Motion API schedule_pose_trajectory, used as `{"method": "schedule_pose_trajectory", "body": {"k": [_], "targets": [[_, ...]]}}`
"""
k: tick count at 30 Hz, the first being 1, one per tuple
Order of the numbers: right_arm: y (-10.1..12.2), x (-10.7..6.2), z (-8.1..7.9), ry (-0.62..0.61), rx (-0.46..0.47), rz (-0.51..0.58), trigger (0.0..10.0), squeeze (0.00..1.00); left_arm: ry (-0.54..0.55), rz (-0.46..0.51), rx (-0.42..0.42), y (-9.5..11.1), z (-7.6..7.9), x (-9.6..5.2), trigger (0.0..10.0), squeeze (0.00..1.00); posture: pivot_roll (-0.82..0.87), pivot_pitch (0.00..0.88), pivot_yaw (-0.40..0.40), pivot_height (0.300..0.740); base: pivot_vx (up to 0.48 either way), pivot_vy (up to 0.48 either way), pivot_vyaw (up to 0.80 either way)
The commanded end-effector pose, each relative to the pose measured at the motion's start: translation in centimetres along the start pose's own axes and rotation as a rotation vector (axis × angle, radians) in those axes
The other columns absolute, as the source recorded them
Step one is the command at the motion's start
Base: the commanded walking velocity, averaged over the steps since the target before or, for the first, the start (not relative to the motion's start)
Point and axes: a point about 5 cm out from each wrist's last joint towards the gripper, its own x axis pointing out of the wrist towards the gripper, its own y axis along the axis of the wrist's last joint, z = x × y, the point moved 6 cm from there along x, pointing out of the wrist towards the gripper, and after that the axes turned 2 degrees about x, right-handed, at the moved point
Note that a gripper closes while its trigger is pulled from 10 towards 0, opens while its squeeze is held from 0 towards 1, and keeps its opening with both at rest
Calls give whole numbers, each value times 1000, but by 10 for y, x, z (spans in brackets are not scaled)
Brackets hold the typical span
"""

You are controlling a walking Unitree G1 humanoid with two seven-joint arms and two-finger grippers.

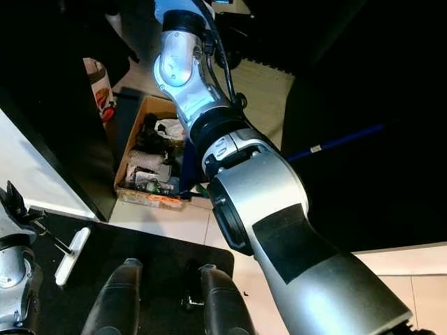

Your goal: Sweep floor

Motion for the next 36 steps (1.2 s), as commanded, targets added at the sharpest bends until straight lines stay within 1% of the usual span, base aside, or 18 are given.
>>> {"method": "schedule_pose_trajectory", "body": {"k": [1,8,9,11,14,15,16,17,18,22,23,25,26,28,31,34,35,36], "targets": [[3,-1,-5,3,13,6,10000,0,-9,-55,-7,-14,7,-7,10000,0,134,218,-270,731,0,0,0],[2,2,0,2,3,4,10000,0,-17,-56,-11,-14,11,-4,10000,0,129,206,-258,731,0,0,0],[-2,5,7,-10,12,-17,10000,0,-31,-67,-15,-16,15,-4,10000,0,129,198,-254,731,0,0,0],[-15,11,23,-15,55,-81,10000,0,-72,-102,-19,-24,27,-3,10000,0,122,175,-235,731,0,0,0],[-44,7,36,94,184,-194,10000,0,-127,-145,-22,-33,43,-4,10000,0,110,145,-196,731,0,0,0],[-44,7,36,94,184,-194,10000,0,-127,-145,-22,-33,43,-4,10000,0,110,145,-196,731,0,0,0],[-70,-4,54,125,275,-275,10000,0,-176,-157,-28,-36,57,-5,10000,0,101,121,-165,731,0,0,0],[-70,-4,54,125,275,-275,10000,0,-176,-157,-28,-36,57,-5,10000,0,101,121,-165,731,0,0,0],[-97,-21,81,104,270,-331,10000,0,-228,-168,-28,-39,72,-6,10000,0,97,109,-147,731,0,0,0],[-122,-47,116,81,228,-363,10000,0,-317,-167,-6,-40,92,-5,10000,0,78,81,-92,731,0,0,0],[-122,-47,116,81,228,-363,10000,0,-317,-167,-6,-40,92,-5,10000,0,78,81,-92,731,0,0,0],[-138,-67,136,92,194,-404,10000,0,-371,-167,4,-39,103,-2,10000,0,58,55,-47,731,0,0,0],[-142,-74,140,112,186,-416,10000,0,-390,-167,10,-39,107,-1,10000,0,58,55,-47,731,0,0,0],[-150,-87,147,164,107,-435,10000,0,-431,-162,28,-39,114,-1,10000,0,54,45,-38,731,0,0,0],[-156,-96,153,181,121,-464,10000,0,-443,-166,35,-41,117,-1,10000,0,48,38,-28,731,0,0,0],[-185,-140,194,122,94,-625,10000,0,-463,-172,30,-42,121,0,10000,0,40,21,-23,731,0,0,0],[-185,-140,194,122,94,-625,10000,0,-463,-172,30,-42,121,0,10000,0,40,21,-23,731,0,0,0],[-190,-150,202,109,90,-657,10000,0,-463,-171,28,-42,122,1,10000,0,39,19,-22,731,0,0,0]]}}
